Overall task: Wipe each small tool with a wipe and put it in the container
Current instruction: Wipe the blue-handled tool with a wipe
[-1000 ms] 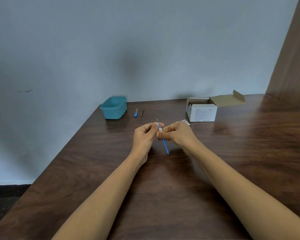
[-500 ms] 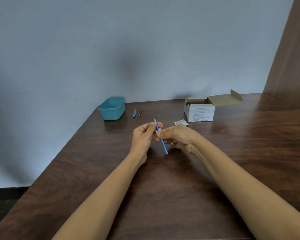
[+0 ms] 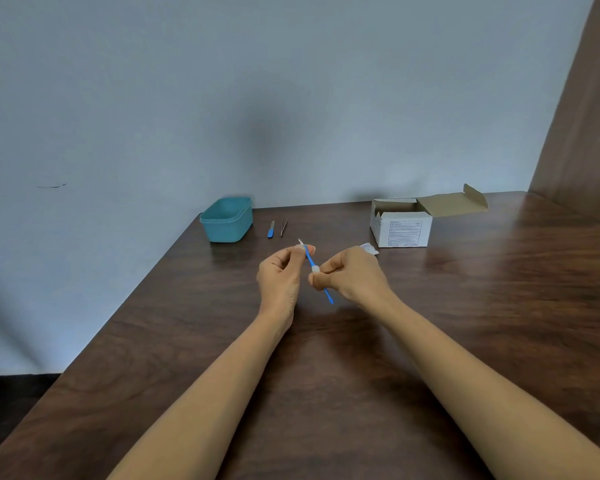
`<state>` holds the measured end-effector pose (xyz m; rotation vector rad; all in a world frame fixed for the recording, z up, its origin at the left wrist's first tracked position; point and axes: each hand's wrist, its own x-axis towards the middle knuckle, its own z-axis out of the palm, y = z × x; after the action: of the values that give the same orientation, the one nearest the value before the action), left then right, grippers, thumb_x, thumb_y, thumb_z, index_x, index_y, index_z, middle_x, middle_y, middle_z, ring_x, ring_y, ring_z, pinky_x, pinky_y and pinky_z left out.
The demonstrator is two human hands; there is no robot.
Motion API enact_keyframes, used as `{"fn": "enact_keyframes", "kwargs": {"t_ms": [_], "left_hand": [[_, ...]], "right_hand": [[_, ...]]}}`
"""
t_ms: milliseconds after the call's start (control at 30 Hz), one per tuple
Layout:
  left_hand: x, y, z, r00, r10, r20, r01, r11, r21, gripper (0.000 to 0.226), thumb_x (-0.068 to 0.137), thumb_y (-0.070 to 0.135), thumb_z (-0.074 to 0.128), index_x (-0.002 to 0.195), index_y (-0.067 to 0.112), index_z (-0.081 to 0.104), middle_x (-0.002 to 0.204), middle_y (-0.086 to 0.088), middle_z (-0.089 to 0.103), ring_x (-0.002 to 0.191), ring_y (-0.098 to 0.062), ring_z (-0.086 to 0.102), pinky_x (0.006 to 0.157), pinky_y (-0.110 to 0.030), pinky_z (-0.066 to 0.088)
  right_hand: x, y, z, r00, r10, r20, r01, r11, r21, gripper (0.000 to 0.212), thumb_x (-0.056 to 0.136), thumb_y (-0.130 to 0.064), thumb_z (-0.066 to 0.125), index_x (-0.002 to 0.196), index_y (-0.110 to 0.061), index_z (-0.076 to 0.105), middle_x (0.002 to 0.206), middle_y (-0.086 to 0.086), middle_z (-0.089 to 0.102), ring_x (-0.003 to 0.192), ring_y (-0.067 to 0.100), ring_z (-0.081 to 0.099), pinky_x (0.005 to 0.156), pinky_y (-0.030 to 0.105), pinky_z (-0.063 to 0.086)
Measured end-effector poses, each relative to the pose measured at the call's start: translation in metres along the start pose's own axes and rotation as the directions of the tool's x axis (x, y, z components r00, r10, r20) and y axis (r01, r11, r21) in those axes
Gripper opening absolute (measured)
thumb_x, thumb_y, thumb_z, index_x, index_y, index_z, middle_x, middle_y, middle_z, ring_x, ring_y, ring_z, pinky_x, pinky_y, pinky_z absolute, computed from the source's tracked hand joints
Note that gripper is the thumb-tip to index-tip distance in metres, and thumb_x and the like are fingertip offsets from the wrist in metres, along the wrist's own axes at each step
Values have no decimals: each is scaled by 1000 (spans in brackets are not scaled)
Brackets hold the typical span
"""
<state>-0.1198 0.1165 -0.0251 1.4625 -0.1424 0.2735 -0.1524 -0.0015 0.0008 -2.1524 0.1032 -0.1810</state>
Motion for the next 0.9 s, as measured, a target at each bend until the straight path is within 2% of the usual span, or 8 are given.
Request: {"fn": "enact_keyframes", "kwargs": {"t_ms": [133, 300, 367, 467, 533, 667, 767, 900], "left_hand": [[2, 7, -2, 997, -65, -33, 62, 996, -67, 19, 94, 13, 56, 88, 15, 73, 92, 4, 73, 87, -1, 63, 68, -7, 45], [5, 12, -6, 984, -176, -13, 172, 973, -152, 19, 94, 16, 56, 88, 16, 74, 89, 6, 73, 73, -2, 52, 61, -20, 38], [6, 10, -6, 990, -137, -29, 132, 981, -143, 18, 95, 15, 56, 96, 11, 74, 89, 6, 73, 71, 2, 60, 62, -14, 44], [7, 6, -6, 996, -47, -77, 40, 995, -94, 17, 94, 16, 59, 96, 10, 74, 92, 4, 74, 88, 1, 66, 73, -8, 46], [8, 3, -6, 993, -19, -116, 9, 996, -87, 15, 93, 15, 60, 92, 12, 75, 91, 3, 74, 95, -4, 65, 79, -13, 45], [8, 3, -7, 986, -1, -169, -10, 998, -64, 14, 93, 16, 60, 90, 17, 75, 88, 8, 73, 85, 6, 63, 68, -4, 43], [10, 6, -8, 987, -24, -162, 8, 995, -100, 15, 94, 16, 59, 94, 14, 74, 88, 8, 73, 81, 8, 63, 69, -6, 44], [12, 9, -9, 976, -176, -128, 146, 966, -215, 19, 93, 16, 59, 100, 7, 74, 61, 16, 64, 59, 1, 50, 59, -15, 39]], "right_hand": [[-2, 1, -1, 961, 102, 258, -177, 941, 288, 12, 79, -22, 75, 80, -10, 74, 76, 2, 73, 57, 3, 52, 51, 16, 37], [1, 0, -12, 870, 168, 464, -356, 865, 353, 8, 86, -22, 67, 87, -15, 72, 80, -5, 73, 59, 1, 52, 57, 16, 35], [0, 0, -12, 864, 179, 471, -366, 865, 344, 8, 85, -21, 69, 88, -15, 72, 81, -4, 73, 60, 1, 52, 56, 15, 36], [-2, 2, -6, 940, 150, 306, -240, 929, 282, 7, 75, -14, 78, 81, -12, 74, 75, -1, 72, 62, 5, 55, 53, 14, 41], [-3, 4, -1, 977, 122, 175, -160, 961, 225, 11, 68, -12, 82, 77, -12, 75, 76, 2, 73, 68, 10, 58, 66, 22, 51], [-3, 3, 4, 999, 48, 23, -48, 998, -28, 9, 68, -28, 81, 71, -20, 77, 78, -5, 74, 78, 9, 65, 76, 30, 53], [-6, -1, 2, 987, 63, 147, -82, 988, 127, 13, 75, -29, 78, 77, -16, 77, 74, -3, 74, 69, 7, 61, 63, 18, 47], [-7, -4, -1, 907, 135, 399, -282, 898, 339, 18, 86, -33, 68, 81, -16, 72, 67, -6, 70, 54, 1, 48, 51, 16, 31]]}}
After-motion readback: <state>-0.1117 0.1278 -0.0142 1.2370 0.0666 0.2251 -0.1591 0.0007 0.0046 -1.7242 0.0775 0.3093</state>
